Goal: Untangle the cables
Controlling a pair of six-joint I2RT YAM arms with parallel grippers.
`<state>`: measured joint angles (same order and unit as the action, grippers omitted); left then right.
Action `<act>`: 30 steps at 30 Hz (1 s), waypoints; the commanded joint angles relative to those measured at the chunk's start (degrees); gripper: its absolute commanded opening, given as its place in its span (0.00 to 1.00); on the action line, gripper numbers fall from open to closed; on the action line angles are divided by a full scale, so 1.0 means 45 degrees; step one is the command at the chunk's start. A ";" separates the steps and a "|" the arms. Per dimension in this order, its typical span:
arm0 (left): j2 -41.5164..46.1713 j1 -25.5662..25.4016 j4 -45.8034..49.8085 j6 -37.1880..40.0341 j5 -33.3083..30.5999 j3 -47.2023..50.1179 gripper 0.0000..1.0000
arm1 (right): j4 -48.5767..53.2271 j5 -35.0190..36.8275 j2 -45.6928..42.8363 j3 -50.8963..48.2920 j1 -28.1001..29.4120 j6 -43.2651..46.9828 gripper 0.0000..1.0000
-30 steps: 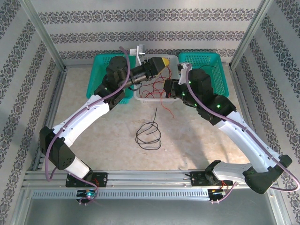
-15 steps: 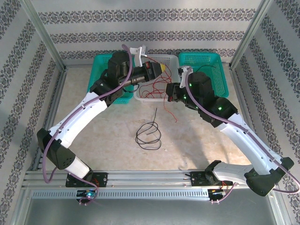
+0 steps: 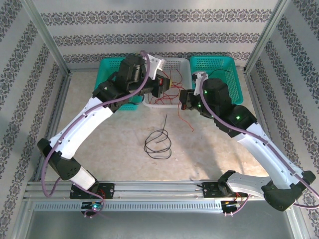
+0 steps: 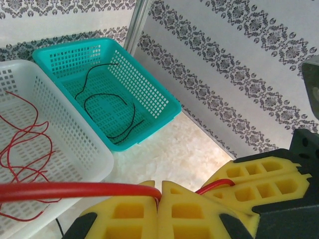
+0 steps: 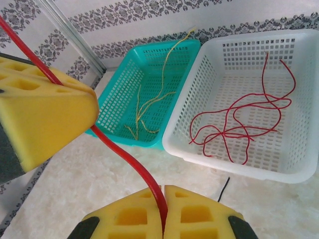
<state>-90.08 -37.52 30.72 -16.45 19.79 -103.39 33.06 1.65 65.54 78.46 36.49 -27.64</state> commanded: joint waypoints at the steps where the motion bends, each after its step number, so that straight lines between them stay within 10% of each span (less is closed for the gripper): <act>1: -0.0109 0.0017 0.0508 0.0556 -0.0745 -0.0660 0.00 | -0.0022 0.0301 0.0070 0.0142 -0.0122 -0.0028 0.00; 9: -0.1851 0.0133 0.1447 0.0621 -0.1571 -0.4948 0.00 | 0.0241 0.0912 -0.0126 0.0214 -0.0208 -0.0069 0.37; 21: -0.5021 0.1115 0.1187 -0.0339 -0.2106 -0.9556 0.00 | 0.0567 0.0381 -0.3323 -0.2171 -0.3537 -0.1244 0.53; 30: -0.7508 0.1905 0.1598 -0.0798 -0.1550 -1.1150 0.00 | 0.1111 -0.0087 -0.3822 -0.2702 -0.3695 -0.1309 0.53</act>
<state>-122.56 -30.09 36.97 -18.52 11.77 -151.98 37.10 2.81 48.88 67.07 20.23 -32.86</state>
